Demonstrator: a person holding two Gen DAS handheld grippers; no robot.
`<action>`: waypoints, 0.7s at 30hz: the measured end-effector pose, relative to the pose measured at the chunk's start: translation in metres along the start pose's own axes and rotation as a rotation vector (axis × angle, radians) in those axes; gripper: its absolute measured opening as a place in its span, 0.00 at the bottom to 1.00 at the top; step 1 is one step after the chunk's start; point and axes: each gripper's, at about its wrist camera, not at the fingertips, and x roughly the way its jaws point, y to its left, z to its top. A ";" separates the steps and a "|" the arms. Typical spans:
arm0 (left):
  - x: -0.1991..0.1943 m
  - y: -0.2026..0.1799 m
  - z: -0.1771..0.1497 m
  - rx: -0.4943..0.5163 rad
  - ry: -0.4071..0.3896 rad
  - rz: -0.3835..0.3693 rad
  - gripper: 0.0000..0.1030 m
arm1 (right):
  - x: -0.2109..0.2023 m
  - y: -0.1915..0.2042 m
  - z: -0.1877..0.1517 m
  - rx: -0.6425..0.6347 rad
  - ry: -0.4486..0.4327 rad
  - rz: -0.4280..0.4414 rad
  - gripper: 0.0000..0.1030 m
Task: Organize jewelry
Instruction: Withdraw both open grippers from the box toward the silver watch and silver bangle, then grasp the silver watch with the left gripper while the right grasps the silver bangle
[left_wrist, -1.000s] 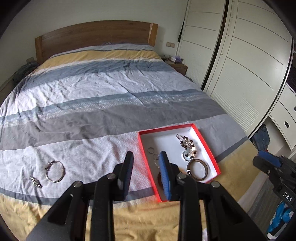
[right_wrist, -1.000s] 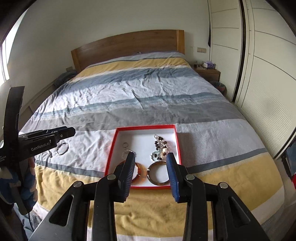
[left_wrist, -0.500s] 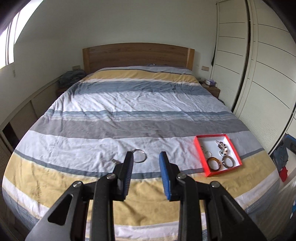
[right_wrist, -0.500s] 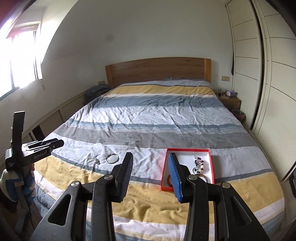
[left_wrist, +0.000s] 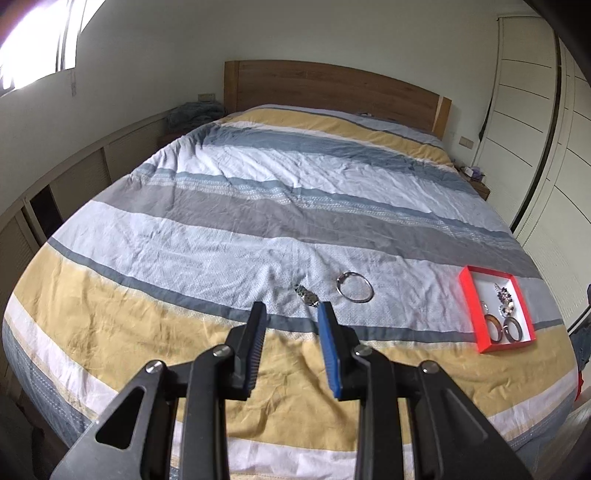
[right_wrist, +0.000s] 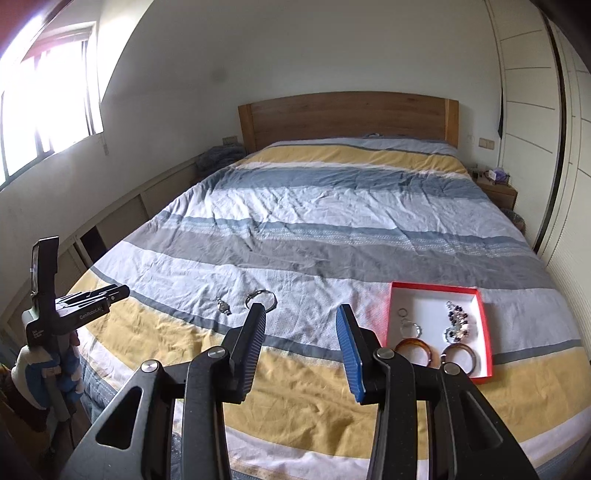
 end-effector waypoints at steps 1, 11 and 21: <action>0.013 0.000 -0.003 -0.010 0.013 -0.005 0.26 | 0.014 0.003 -0.002 -0.009 0.017 0.002 0.38; 0.152 -0.005 -0.016 -0.090 0.162 -0.060 0.27 | 0.173 0.015 -0.010 -0.049 0.195 0.081 0.38; 0.251 -0.007 -0.012 -0.125 0.233 -0.089 0.27 | 0.294 0.016 -0.012 -0.058 0.294 0.143 0.38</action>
